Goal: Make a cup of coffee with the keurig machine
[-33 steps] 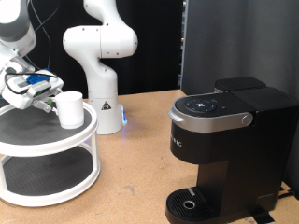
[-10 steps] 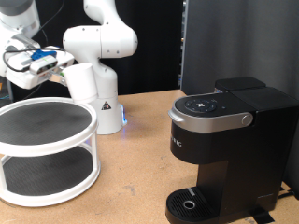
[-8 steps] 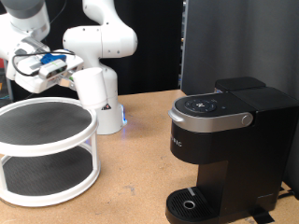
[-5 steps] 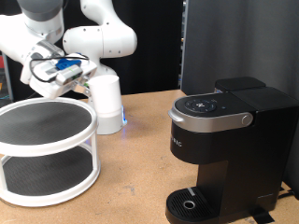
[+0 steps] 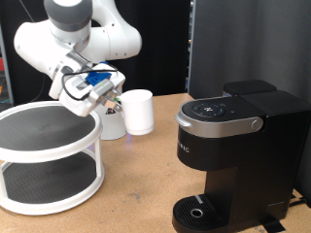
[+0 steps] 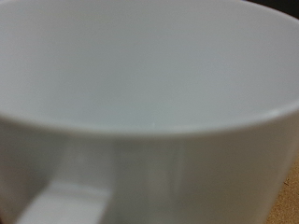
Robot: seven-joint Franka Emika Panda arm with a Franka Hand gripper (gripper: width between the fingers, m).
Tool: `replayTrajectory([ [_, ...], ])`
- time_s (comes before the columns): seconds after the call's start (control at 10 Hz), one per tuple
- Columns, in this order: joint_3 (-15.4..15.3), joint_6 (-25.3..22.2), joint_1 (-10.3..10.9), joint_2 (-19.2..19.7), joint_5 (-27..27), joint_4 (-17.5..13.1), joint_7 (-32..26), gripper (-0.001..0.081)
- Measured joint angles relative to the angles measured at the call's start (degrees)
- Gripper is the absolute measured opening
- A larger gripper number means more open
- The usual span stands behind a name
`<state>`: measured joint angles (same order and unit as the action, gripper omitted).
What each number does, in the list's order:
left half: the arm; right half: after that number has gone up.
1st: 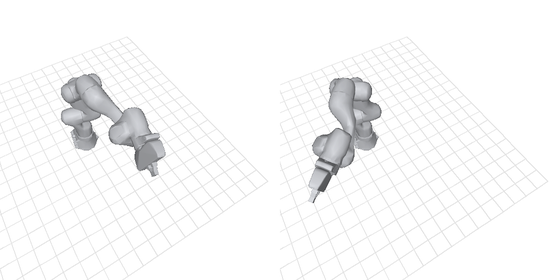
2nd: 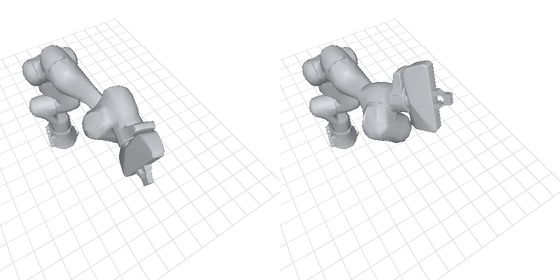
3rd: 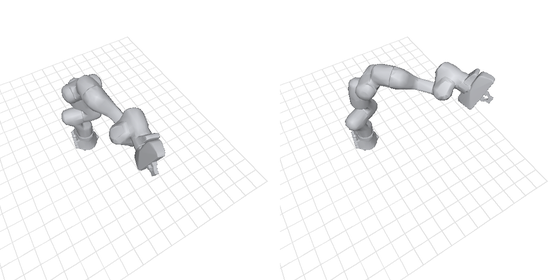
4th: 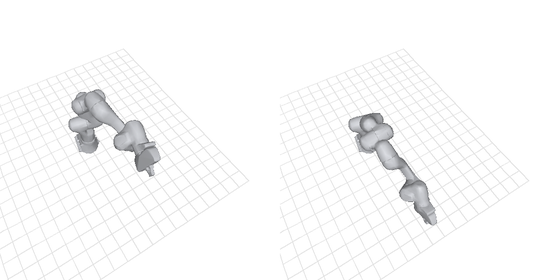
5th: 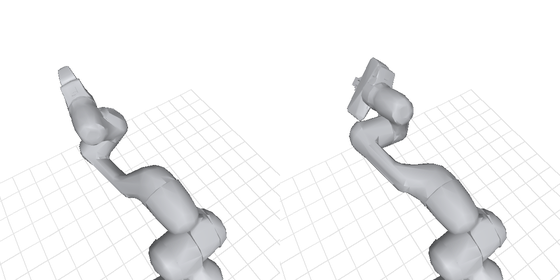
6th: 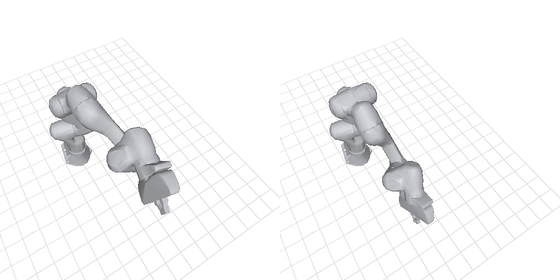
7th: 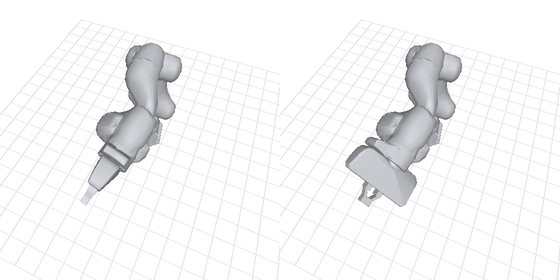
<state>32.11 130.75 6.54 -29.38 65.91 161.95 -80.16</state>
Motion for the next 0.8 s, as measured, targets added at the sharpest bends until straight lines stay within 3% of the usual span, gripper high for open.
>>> replayTrajectory([
  [0.2,-0.49,0.43,1.43,1.78,1.54,-0.46,-0.38,0.0063],
  [0.8,-0.40,0.61,1.42,2.58,1.26,-0.76,-0.41,0.0063],
])
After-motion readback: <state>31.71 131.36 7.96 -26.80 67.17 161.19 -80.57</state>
